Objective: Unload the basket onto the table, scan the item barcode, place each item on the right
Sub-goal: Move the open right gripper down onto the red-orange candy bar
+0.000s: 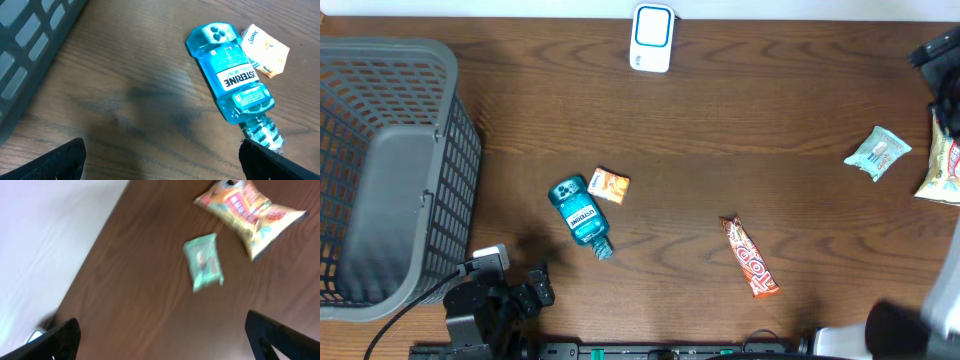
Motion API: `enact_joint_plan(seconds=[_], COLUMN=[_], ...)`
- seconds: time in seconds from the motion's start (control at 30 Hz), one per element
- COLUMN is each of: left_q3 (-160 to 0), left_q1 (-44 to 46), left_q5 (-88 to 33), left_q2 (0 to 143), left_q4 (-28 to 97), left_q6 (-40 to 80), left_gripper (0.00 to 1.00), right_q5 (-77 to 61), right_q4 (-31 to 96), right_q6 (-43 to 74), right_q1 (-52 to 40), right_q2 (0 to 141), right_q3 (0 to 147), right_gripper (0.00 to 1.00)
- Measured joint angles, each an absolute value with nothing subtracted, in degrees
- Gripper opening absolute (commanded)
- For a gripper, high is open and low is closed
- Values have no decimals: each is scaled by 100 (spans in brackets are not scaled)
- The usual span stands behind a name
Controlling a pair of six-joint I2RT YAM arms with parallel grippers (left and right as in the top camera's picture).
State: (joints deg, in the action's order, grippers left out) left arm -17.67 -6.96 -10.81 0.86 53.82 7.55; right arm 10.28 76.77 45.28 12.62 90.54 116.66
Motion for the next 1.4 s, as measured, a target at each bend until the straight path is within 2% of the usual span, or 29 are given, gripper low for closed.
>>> enact_joint_plan(seconds=[0.23, 0.33, 0.5, 0.6, 0.73, 0.9, 1.03, 1.4], left_q3=[-1767, -1767, -1767, -1769, -1769, -1769, -1769, -1769], left_q1=[-696, -696, -696, -698, -696, -696, -696, -696], left_q5=[-1081, -1079, -1081, -1081, -1081, -1079, -1081, -1081], left_q2=[86, 86, 86, 86, 86, 86, 86, 86], left_q4=[5382, 5380, 5380, 5382, 5382, 5382, 5382, 5382], left_q6=[755, 755, 755, 755, 755, 755, 755, 755], left_gripper=[98, 98, 98, 98, 98, 98, 98, 98], right_q5=[969, 1015, 1190, 1269, 1288, 1315, 1354, 1116], right_q4=[9402, 9666, 9089, 8381, 7592, 7150, 6512, 4908], right_q6=[4466, 4322, 4119, 4049, 4270, 4851, 5070, 5162], right_q1=[-104, -808, -2117, -2794, -3454, -3662, -3662, -3662], right_q2=[8388, 8403, 8464, 8580, 8816, 8888, 8888, 8879], right_q3=[11649, 11312, 9992, 8971, 7736, 6665, 5913, 4235], right_gripper=[99, 99, 97, 89, 86, 81, 69, 70])
